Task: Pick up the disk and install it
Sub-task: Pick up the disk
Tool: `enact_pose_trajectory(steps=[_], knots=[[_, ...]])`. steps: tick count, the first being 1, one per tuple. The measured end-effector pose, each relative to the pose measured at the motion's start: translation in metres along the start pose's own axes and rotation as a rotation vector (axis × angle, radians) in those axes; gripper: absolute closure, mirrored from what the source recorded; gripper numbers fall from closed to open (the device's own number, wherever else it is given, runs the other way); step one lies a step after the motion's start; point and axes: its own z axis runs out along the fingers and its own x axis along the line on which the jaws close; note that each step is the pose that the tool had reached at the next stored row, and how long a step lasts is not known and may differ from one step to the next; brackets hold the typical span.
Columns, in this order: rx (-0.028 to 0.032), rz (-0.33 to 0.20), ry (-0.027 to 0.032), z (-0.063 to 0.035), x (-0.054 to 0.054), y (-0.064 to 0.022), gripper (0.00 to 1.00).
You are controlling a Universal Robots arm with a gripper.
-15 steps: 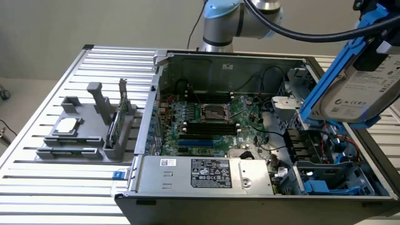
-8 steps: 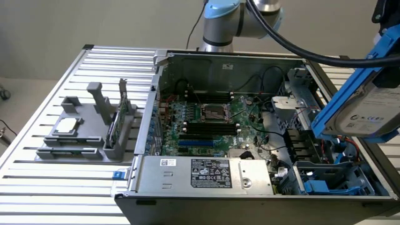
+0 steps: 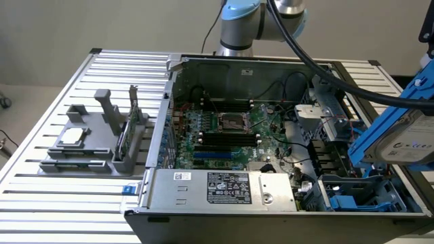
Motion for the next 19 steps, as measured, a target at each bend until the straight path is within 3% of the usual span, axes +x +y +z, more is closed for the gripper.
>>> enact_pose_trajectory(steps=[10, 19], knots=[[0.0167, -0.015, -0.0018, 0.0161, -0.001, -0.0001, 0.67], [0.0247, -0.027, -0.0021, 0.0305, -0.003, -0.0002, 0.67]])
